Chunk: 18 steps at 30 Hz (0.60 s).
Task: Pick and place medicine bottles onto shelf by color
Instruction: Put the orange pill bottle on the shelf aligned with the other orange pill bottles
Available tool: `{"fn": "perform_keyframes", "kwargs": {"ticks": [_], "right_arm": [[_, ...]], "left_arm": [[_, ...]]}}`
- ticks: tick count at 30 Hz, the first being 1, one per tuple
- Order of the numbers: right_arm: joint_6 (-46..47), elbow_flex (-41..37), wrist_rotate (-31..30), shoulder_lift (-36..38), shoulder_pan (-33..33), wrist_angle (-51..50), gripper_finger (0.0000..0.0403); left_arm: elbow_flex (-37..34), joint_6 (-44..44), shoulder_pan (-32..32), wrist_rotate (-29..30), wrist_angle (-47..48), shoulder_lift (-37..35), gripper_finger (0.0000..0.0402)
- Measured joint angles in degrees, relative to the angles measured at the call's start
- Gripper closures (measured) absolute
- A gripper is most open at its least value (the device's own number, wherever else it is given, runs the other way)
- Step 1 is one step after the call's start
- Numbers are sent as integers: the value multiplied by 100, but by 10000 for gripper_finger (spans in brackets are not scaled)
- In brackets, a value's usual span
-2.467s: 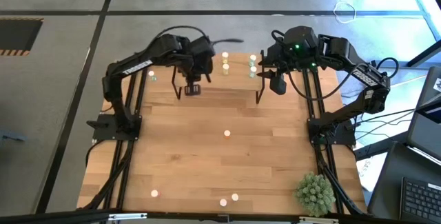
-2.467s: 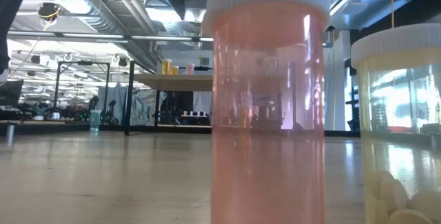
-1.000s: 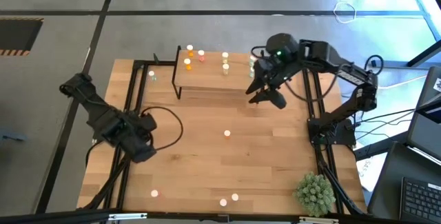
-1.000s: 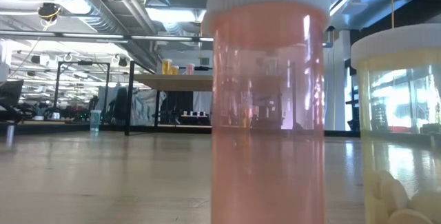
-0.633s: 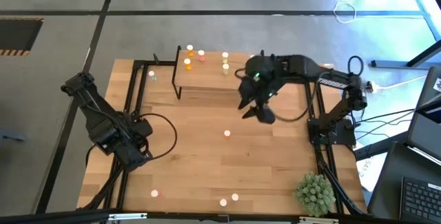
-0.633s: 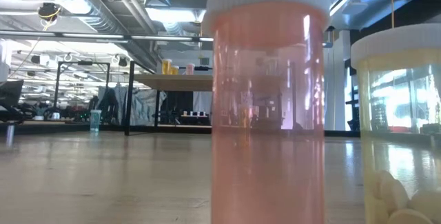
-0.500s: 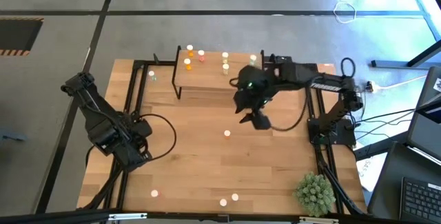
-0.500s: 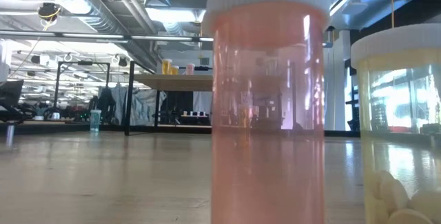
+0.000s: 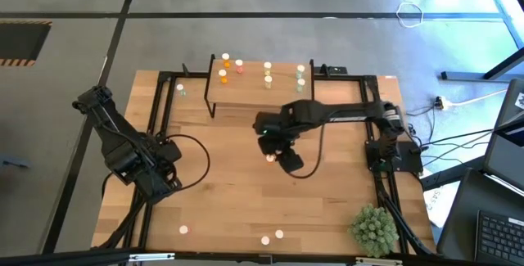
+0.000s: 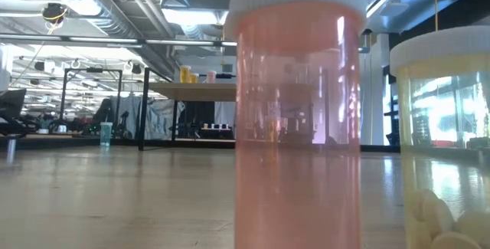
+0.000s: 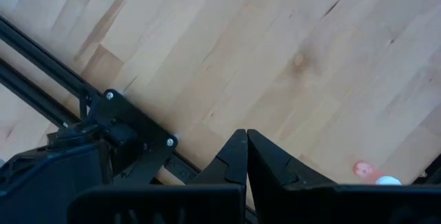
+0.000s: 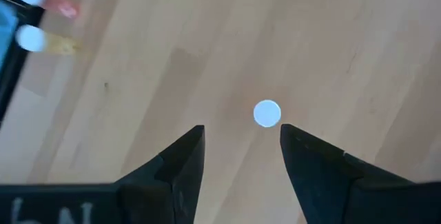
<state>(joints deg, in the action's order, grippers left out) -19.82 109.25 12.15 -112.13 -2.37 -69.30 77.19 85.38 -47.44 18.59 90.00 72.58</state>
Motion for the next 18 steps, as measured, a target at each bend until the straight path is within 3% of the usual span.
{"fn": "perform_keyframes", "kwargs": {"ticks": [4, 18], "right_arm": [[154, 0, -299, -352, -53, 15, 210], [171, 0, -506, -1031, -62, 273, 210]], "left_arm": [[2, -1, 0, 2, 0, 0, 401], [1, -2, 0, 7, -2, 2, 400]]}}
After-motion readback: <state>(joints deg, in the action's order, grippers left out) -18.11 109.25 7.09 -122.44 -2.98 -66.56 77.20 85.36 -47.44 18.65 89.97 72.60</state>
